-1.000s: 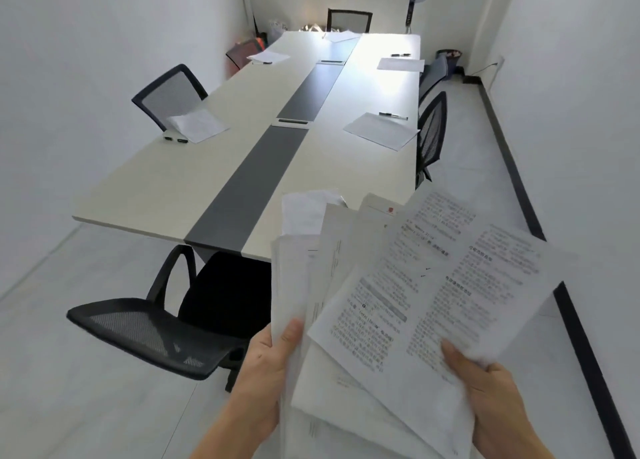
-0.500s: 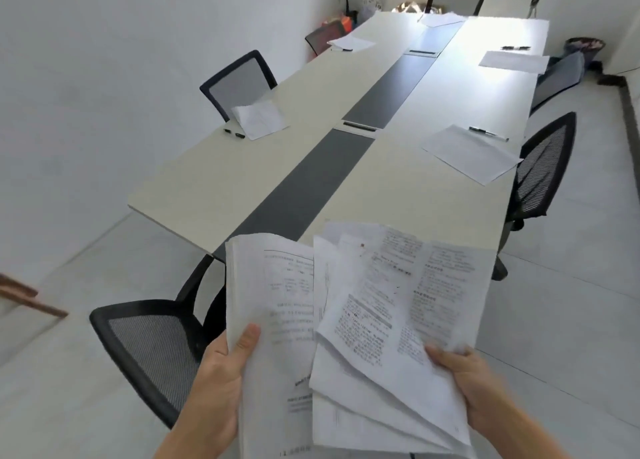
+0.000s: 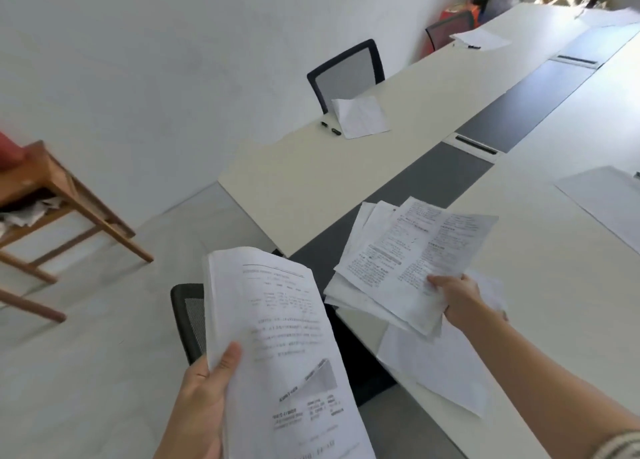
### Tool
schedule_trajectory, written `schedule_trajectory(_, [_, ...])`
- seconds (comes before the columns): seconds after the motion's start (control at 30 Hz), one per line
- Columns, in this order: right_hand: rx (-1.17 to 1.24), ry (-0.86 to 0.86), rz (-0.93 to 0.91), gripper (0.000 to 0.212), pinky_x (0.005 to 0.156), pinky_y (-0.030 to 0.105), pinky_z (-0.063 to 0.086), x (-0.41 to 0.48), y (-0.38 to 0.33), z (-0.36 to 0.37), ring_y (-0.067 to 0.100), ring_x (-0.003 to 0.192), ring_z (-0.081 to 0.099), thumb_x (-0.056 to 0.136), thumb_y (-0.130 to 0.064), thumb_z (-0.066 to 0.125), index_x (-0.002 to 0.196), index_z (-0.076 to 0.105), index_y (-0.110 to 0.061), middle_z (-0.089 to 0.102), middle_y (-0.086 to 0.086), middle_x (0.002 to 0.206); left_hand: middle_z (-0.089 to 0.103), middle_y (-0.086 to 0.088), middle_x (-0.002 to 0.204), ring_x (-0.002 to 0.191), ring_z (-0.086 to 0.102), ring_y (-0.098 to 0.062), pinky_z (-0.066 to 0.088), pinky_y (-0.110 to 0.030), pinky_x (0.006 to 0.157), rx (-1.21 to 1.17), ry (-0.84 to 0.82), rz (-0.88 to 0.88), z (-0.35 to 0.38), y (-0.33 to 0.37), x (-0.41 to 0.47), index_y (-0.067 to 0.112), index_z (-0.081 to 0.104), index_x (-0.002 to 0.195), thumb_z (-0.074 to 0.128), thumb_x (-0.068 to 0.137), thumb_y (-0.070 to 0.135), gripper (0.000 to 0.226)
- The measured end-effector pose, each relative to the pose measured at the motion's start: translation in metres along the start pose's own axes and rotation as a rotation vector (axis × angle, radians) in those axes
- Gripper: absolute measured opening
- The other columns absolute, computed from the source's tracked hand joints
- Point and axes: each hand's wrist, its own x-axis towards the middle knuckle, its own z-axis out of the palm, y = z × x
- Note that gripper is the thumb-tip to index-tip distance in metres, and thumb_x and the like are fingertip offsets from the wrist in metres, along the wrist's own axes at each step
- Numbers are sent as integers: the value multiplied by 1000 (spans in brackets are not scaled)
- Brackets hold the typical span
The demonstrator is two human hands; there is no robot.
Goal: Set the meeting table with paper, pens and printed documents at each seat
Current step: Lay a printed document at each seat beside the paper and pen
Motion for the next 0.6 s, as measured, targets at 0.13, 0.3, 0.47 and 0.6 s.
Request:
schedule_trajectory(0.13, [-154,125,80,42,98,46,49,36,17,54,41,114,59,84,8,65,125,55,4,60,22,127,77,-13,86,69,74,-23,59,-29,53,-17,-3,-2,-8,19,36,4,68,97,51,93,13,21])
schedule_trajectory(0.3, [-275,122,235,36,97,51,52,70,50,84,40,110,62,85,5,67,119,56,6,62,23,124,76,-16,94,77,74,-26,61,-32,61,-17,-31,-63,-12,29,74,3,69,101,53,90,15,23])
schedule_trajectory(0.47, [-463,25,215,29,89,49,57,71,54,74,35,99,66,86,-8,70,108,56,2,65,21,117,76,-17,94,76,74,-26,61,-34,62,9,-142,-126,2,36,103,1,68,104,57,81,20,32])
schedule_trajectory(0.6, [-694,-14,59,56,77,40,56,39,34,46,28,94,67,89,-21,69,137,46,-2,66,13,107,74,-18,100,83,74,-29,61,-36,69,23,-302,-181,37,37,116,3,67,107,57,79,22,35])
